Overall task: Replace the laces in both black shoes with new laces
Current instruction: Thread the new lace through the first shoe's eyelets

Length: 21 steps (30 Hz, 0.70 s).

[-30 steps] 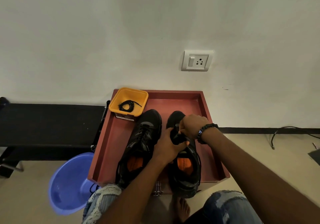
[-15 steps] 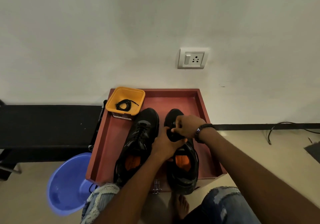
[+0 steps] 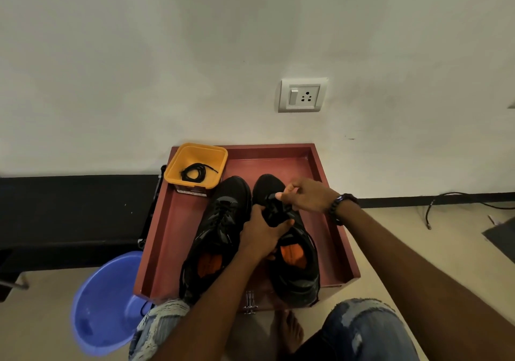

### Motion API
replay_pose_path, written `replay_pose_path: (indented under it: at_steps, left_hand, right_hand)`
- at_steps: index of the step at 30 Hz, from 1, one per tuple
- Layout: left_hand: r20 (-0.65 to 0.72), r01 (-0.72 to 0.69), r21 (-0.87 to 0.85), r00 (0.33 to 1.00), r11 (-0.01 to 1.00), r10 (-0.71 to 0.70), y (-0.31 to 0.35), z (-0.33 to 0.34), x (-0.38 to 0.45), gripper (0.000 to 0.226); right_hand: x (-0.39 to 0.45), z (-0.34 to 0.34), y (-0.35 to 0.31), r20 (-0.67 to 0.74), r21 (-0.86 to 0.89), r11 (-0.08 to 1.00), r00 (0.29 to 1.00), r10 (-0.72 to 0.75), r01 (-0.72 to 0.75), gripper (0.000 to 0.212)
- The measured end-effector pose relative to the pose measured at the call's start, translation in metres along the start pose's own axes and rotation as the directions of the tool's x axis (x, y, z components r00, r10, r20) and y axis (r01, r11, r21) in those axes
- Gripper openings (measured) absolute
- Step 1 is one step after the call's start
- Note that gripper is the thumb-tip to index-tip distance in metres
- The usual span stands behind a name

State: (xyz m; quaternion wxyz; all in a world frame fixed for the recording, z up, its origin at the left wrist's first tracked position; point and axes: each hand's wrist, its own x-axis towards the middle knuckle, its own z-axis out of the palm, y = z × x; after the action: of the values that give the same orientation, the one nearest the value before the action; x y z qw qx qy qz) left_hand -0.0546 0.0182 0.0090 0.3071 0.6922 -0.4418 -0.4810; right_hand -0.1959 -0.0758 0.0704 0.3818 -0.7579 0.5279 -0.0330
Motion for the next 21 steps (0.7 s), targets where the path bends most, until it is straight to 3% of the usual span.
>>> replay_pose_path:
  at_steps: [3,5,7,9,11,14,16,19,21]
  left_hand:
    - [-0.003,-0.019,0.017,1.0,1.0,0.019,-0.002,0.001,-0.001,0.071]
    - [-0.004,-0.025,0.032,1.0,0.999,0.025,-0.001,0.001,0.0,0.065]
    - [0.002,-0.005,0.026,1.0,1.0,0.005,0.0,0.001,0.001,0.059]
    - [0.013,0.011,0.032,1.0,0.999,-0.011,0.0,0.001,0.001,0.063]
    - [0.016,0.022,0.033,1.0,0.999,-0.022,0.0,0.0,0.001,0.068]
    - [0.005,0.016,0.029,1.0,0.999,-0.016,0.0,0.0,0.003,0.07]
    - [-0.002,0.006,0.032,1.0,0.999,-0.006,-0.001,-0.001,0.004,0.071]
    - [0.003,-0.005,0.037,1.0,0.999,0.005,-0.001,-0.002,0.003,0.074]
    - [0.015,-0.023,0.051,1.0,0.998,0.022,-0.002,-0.005,0.004,0.077]
  right_hand:
    - [0.003,0.003,-0.016,0.005,-0.387,0.922,1.0,-0.007,0.009,0.056]
    - [0.007,0.008,-0.031,0.036,-0.658,0.751,0.999,-0.034,0.049,0.057]
    - [0.013,0.013,-0.04,0.063,-0.806,0.585,0.996,-0.07,0.092,0.05]
    - [0.018,0.017,-0.044,0.063,-0.847,0.519,0.992,-0.108,0.111,0.04]
    - [0.02,0.016,-0.044,0.031,-0.769,0.626,0.986,-0.164,0.128,0.031]
    - [0.02,0.005,-0.035,-0.052,-0.34,0.918,0.971,-0.235,0.204,0.026]
    - [0.019,0.0,-0.021,-0.057,-0.153,0.966,0.974,-0.221,0.211,0.029]
    - [0.016,0.001,-0.001,-0.141,-0.125,0.99,0.987,-0.078,0.061,0.02]
    - [0.011,-0.002,0.0,-0.303,-0.247,0.968,0.952,-0.047,-0.031,0.022]
